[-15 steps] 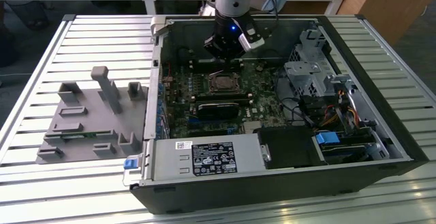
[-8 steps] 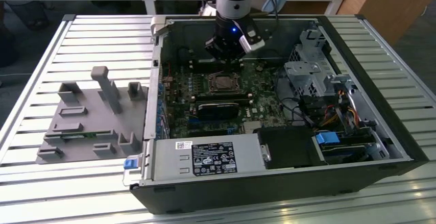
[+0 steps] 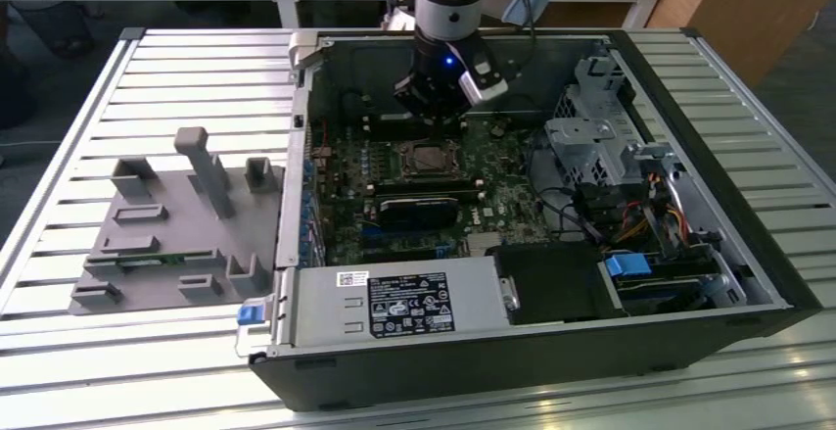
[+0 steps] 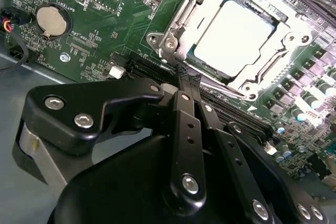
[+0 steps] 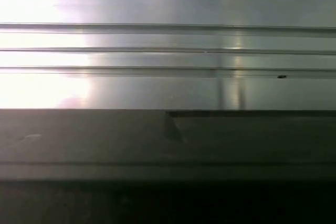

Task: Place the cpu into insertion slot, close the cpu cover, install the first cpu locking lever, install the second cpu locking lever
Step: 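Install the first cpu locking lever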

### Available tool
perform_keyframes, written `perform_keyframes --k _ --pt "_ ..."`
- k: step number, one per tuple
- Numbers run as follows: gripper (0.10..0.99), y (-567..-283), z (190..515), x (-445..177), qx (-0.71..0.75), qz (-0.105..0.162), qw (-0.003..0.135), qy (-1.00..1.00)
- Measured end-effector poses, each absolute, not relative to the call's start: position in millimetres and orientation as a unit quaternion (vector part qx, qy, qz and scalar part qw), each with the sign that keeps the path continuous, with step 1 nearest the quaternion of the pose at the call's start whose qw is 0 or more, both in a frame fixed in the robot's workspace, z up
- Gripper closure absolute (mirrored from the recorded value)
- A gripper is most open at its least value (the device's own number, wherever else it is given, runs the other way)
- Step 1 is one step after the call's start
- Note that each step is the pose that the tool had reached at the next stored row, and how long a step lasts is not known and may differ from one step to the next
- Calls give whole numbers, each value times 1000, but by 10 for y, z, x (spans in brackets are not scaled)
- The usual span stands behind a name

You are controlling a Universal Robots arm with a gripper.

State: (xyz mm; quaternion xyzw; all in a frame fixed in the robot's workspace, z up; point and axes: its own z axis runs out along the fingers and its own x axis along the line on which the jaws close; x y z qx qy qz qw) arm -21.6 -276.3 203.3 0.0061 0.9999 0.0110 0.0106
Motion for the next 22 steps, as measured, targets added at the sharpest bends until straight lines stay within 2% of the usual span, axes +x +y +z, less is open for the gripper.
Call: perform_keyframes --k 11,22 --pt "980 -2758 1980 -208 6 -3 11 1000" --pt "980 -2751 1944 -201 6 -5 10 1000"
